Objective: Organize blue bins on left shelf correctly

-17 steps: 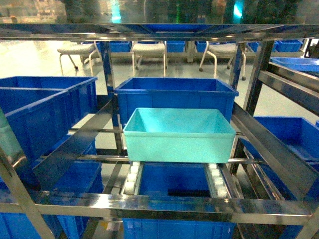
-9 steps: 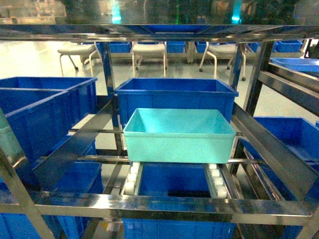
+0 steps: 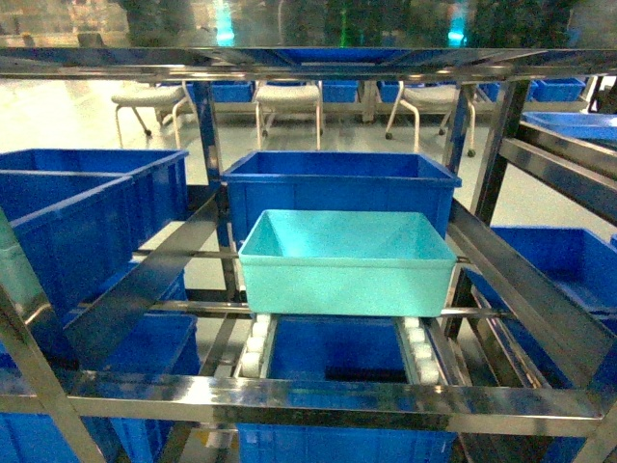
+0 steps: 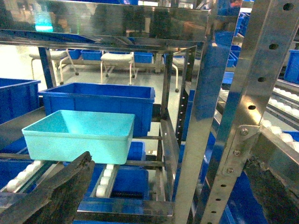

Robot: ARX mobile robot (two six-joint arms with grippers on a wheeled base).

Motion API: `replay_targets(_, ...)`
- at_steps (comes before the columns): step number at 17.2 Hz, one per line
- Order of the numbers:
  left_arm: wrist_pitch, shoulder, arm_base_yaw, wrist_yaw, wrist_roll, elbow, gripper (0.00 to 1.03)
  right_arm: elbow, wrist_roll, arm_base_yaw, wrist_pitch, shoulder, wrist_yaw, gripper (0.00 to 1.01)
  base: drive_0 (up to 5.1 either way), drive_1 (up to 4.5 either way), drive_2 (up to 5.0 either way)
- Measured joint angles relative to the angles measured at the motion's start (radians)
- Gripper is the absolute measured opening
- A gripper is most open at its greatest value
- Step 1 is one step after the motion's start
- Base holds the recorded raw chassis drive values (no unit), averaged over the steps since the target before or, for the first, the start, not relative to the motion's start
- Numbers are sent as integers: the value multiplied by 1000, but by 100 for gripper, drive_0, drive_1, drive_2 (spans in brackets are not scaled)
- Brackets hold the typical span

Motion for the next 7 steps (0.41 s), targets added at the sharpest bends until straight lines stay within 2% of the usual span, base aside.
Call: replay_targets(7,0,0,0,0,0,0,98,0,0,0,0,0,0,98,0,0,0)
